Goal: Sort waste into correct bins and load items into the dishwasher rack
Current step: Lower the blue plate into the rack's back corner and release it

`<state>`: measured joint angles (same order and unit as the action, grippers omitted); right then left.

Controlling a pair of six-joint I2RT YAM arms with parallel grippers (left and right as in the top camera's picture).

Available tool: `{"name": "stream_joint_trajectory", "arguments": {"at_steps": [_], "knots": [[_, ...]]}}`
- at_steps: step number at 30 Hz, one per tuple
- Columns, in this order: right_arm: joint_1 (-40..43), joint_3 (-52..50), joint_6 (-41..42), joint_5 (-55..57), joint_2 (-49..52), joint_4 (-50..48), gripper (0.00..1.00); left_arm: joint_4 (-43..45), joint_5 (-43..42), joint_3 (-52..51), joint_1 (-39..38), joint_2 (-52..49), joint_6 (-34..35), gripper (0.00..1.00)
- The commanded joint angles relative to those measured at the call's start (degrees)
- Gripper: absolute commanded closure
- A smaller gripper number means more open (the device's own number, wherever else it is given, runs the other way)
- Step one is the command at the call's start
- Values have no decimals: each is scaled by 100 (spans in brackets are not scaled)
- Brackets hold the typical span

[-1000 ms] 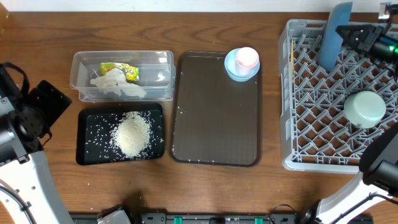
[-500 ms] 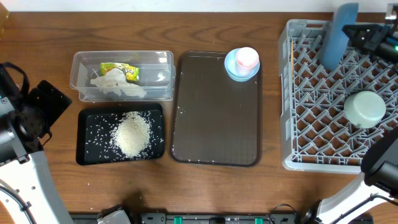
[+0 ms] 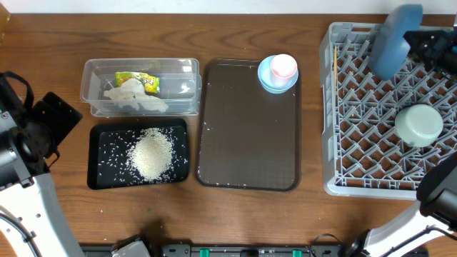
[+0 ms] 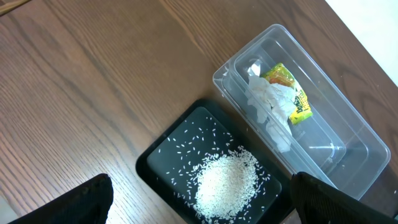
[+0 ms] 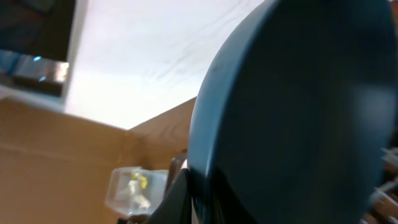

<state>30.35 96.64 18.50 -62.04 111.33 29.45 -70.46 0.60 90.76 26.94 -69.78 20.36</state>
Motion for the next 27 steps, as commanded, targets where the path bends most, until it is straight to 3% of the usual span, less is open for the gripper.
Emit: {"name": "stream_joint_trajectory", "arguments": {"at_steps": [1,9,13,20,23,27], "knots": [[199,-63,33,1458,26,275,93,-4,50,37,26,-22,-15,7],[540,-63,-61,2181,26,811,93,-4,50,37,26,-22,-15,7],[684,-63,-142,2337,24,1001,77,-4,50,37,26,-22,-15,7],[883,-63,-136,2618,-125,1279,59,-4,50,37,26,-20,-15,7],[951,-59,-103,2780,-313,1390,53,-4,50,37,26,-20,-15,7],[970,-57,-72,3064,-730,1458,52,-4,50,37,26,-20,-15,7]]}}
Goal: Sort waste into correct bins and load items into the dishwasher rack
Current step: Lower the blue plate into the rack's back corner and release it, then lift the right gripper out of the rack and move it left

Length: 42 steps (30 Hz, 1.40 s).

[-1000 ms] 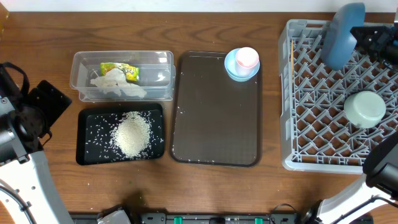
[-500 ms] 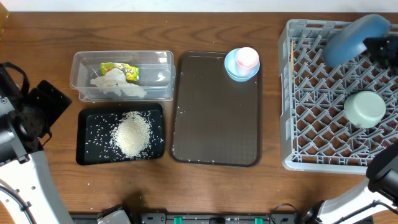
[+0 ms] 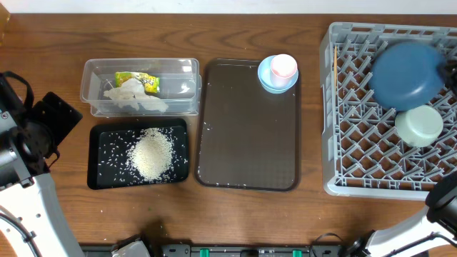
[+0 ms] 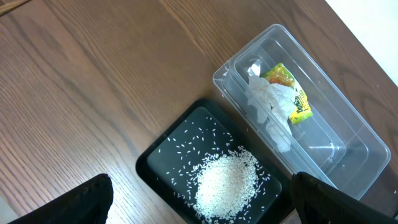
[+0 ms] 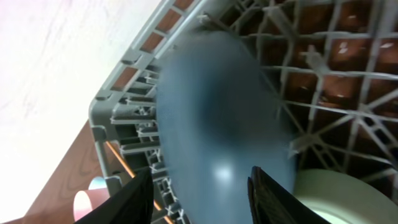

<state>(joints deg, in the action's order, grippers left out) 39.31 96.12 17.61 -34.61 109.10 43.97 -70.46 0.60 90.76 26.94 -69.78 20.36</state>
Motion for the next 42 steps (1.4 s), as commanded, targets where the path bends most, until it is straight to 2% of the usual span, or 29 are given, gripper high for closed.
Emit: {"name": "stream_joint_trajectory", "arguments": {"at_steps": [1,9,15,16,21,25,32,37,42], "knots": [[63,-4,20,363,-616,11,52,-4,50,37,26,-22,-15,7],[-289,-4,37,859,-1440,35,52,-2,50,37,26,-20,-15,7],[-841,-13,39,1808,-1462,74,48,-4,50,37,26,-22,-15,7],[-949,-13,42,2033,-1412,81,50,-4,50,37,26,-20,-15,7],[-1408,-13,114,2986,-927,2,73,-4,50,37,26,-20,-15,7],[-1556,-13,125,3497,-402,-249,73,-4,50,37,26,-22,-15,7],[-1572,-13,122,3543,262,-173,75,-4,50,37,26,-20,-15,7],[-1567,-9,125,3521,208,173,82,-4,50,37,26,-22,-15,7],[-1572,-4,122,3521,-107,501,82,-4,50,37,26,-20,-15,7]]}}
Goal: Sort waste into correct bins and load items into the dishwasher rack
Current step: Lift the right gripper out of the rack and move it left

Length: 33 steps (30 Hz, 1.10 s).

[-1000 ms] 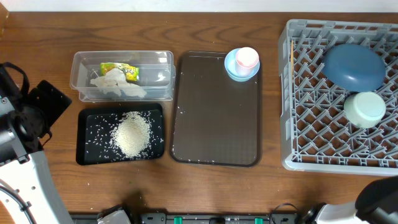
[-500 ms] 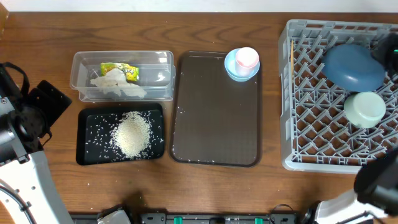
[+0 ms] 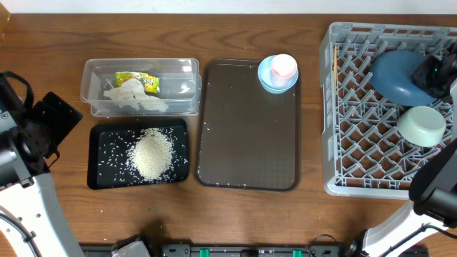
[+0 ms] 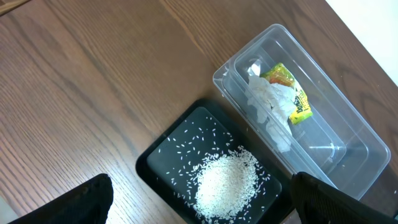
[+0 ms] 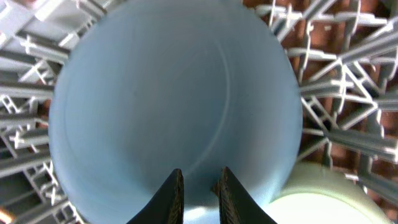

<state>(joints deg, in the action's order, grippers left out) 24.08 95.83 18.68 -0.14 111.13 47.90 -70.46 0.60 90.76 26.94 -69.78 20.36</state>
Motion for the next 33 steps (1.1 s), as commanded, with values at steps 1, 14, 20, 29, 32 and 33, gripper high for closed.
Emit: {"name": "stream_joint_trajectory", "arguments": {"at_steps": [1,14,20,29,32,33], "knots": [[-48,24,15,72,-387,168,82,-4,50,37,26,-20,-15,7],[-48,20,15,50,-1034,227,83,-4,50,37,26,-22,-15,7],[-46,2,22,334,-870,885,87,-4,50,37,26,-22,-15,7],[-11,0,20,306,-531,-79,83,-4,50,37,26,-22,-15,7],[-15,0,20,269,-457,-516,81,-4,50,37,26,-20,-15,7],[-15,0,20,269,-415,-586,81,-4,50,37,26,-22,-15,7]]}}
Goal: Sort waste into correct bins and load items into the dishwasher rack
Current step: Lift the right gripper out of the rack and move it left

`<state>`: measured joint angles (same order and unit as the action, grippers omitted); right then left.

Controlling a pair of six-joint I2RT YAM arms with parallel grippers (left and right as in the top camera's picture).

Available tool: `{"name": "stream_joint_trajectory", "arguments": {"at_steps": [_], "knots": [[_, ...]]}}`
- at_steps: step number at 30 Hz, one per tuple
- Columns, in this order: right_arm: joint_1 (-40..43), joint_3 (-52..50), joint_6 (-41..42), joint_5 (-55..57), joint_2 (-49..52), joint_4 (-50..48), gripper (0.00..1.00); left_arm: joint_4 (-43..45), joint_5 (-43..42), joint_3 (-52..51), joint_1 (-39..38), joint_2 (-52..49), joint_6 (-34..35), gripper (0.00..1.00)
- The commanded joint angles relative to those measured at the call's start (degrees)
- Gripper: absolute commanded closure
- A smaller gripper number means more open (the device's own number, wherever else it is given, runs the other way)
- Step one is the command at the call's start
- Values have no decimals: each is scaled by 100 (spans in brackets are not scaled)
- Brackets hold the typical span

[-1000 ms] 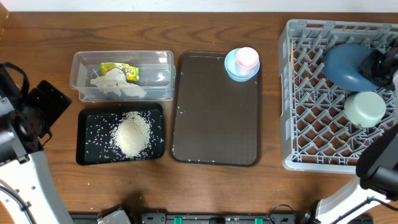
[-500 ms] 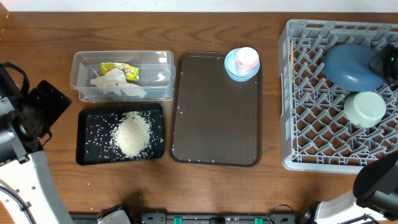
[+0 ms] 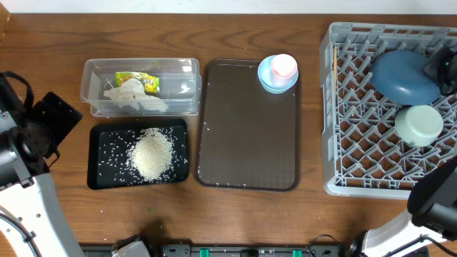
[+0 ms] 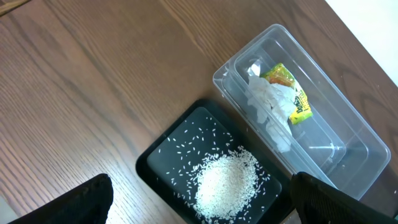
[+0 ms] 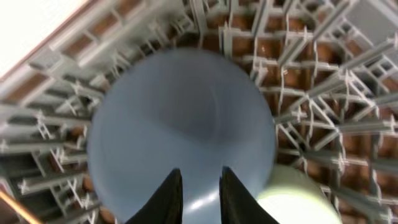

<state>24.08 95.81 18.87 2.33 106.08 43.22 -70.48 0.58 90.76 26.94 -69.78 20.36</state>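
Observation:
A dark blue bowl (image 3: 405, 76) lies upside down in the back of the grey dishwasher rack (image 3: 357, 153), with a pale green bowl (image 3: 419, 123) just in front of it. My right gripper (image 5: 198, 175) hangs right above the blue bowl (image 5: 180, 124), fingers a narrow gap apart and holding nothing. A pink cup (image 3: 283, 66) stands in a small light blue bowl (image 3: 270, 80) on the brown tray (image 3: 246, 143). My left gripper (image 4: 199, 208) is wide open, high above the black tray of rice (image 4: 217, 177).
A clear bin (image 3: 141, 86) holds crumpled tissue and a yellow-green wrapper (image 3: 138, 80). The black tray of rice (image 3: 139, 155) lies in front of it. An orange chopstick (image 3: 335, 64) lies along the rack's left wall. The left arm sits at the table's left edge.
My right gripper has drawn back a little from the blue bowl, which looks smaller in the wrist view. The bowl stays upside down in the rack. The left arm has not moved.
At first my right gripper held the blue bowl by its rim, raised over the rack's back corner. Then the bowl was in the rack and the jaws stood wide apart. After that the fingers were close together just over the bowl, and now slightly higher.

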Motion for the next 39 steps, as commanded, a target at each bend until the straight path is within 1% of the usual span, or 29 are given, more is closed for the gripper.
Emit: {"name": "stream_joint_trajectory", "arguments": {"at_steps": [1,7,9,11,16,20,24,28,30,34,37,39], "knots": [[-15,2,2,22,140,-149,82,-2,52,37,26,-20,-15,7],[-15,2,-4,-2,575,-52,85,0,52,37,26,-22,-15,7],[-15,2,-7,-7,697,28,89,-2,52,37,26,-44,-15,7],[-13,2,-7,2,741,149,95,-2,52,37,26,-55,-15,7],[-13,9,-2,-22,579,402,99,0,52,37,26,-59,-15,7],[-11,9,-2,-22,308,595,99,-2,52,37,26,-59,-15,7],[-15,9,-2,-46,-24,699,98,0,52,37,26,-59,-15,7],[-15,9,-2,-299,-341,780,96,-2,52,37,26,-61,-15,7],[-15,9,-4,-616,-472,780,96,-2,52,37,26,-61,-15,7],[-59,9,-173,-1917,-636,684,93,-2,52,37,26,-63,-15,7],[-247,9,-422,-2940,-645,516,87,-2,52,37,26,-63,-15,7],[-531,9,-492,-3270,-643,354,77,-2,52,37,26,-63,-15,7]]}}
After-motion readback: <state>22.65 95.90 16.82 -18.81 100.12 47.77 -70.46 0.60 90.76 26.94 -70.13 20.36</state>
